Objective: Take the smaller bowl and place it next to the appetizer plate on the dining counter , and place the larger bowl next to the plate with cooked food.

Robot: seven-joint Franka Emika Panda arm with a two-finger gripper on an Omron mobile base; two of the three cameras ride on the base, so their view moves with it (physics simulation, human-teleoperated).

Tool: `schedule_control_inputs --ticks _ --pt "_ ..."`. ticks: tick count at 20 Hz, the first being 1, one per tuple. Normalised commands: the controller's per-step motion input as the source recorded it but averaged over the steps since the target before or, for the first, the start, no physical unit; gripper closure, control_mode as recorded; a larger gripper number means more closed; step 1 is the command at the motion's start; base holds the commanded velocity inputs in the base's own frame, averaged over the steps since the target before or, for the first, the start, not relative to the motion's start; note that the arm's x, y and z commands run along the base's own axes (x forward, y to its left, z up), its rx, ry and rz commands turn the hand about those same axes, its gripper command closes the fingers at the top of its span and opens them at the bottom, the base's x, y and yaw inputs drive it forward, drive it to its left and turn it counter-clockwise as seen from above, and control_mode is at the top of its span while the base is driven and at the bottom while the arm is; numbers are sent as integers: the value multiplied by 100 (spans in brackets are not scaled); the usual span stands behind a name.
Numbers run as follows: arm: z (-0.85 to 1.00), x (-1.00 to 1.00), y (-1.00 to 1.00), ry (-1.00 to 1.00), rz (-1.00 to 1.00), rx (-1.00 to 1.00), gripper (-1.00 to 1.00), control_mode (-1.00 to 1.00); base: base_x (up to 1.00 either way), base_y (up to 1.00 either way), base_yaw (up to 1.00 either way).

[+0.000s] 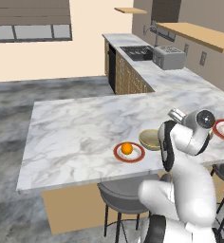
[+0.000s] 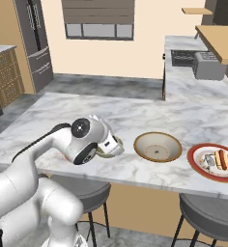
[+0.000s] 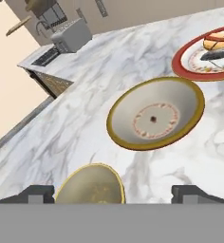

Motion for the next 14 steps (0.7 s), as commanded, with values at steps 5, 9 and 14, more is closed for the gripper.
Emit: schedule_control_inputs --ticks 5,9,14 --pt "100 -73 1 0 3 -7 -100 -100 0 0 0" --pt "100 -73 11 3 0 -7 -100 -100 0 0 0" --pt "100 -61 20 3 0 -8 -100 -100 0 0 0"
